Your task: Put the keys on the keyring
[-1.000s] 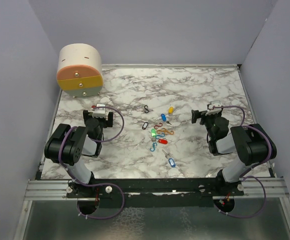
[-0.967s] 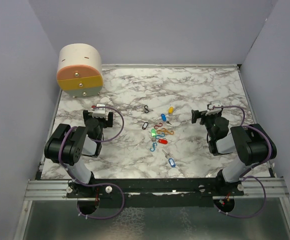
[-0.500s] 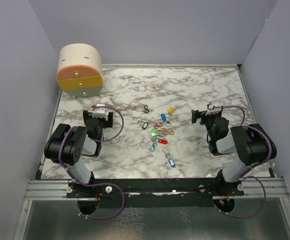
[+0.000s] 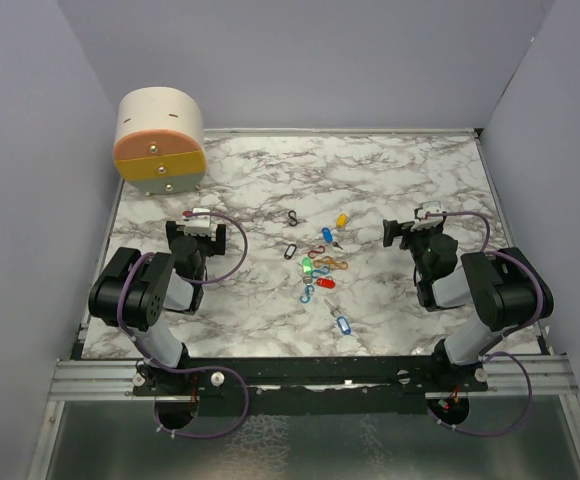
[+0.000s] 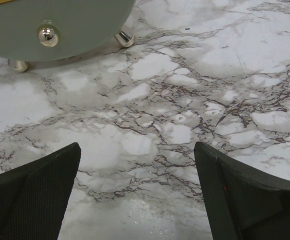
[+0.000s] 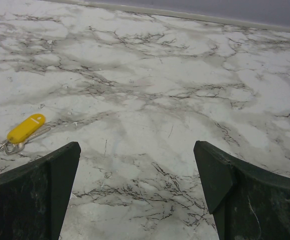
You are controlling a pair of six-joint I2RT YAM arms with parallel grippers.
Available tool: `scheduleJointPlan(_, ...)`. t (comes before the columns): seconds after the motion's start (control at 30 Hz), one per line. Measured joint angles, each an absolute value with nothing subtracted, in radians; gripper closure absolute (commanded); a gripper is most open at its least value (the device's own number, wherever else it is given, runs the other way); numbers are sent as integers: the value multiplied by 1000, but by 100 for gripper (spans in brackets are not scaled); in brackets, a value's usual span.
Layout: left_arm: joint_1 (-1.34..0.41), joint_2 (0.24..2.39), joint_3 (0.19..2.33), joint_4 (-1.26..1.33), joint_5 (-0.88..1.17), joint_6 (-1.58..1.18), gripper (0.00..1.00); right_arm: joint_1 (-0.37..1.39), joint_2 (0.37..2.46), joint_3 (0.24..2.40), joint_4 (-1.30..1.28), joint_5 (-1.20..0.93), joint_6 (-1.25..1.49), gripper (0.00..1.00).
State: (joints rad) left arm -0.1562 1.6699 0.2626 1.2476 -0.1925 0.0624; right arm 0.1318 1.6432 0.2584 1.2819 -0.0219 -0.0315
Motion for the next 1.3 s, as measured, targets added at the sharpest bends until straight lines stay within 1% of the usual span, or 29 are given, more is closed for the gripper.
scheduleJointPlan(0.53, -156, 1670, 263, 1248, -194, 59, 1, 132, 1643, 258, 1282, -22, -31, 0)
scheduleJointPlan(0.87, -156, 1670, 260, 1262, -131, 83, 1, 132, 1643, 258, 1282, -22, -31, 0)
scheduleJointPlan(1.3, -156, 1670, 260, 1268, -123, 84, 1, 132, 1643, 258, 1282, -22, -31, 0)
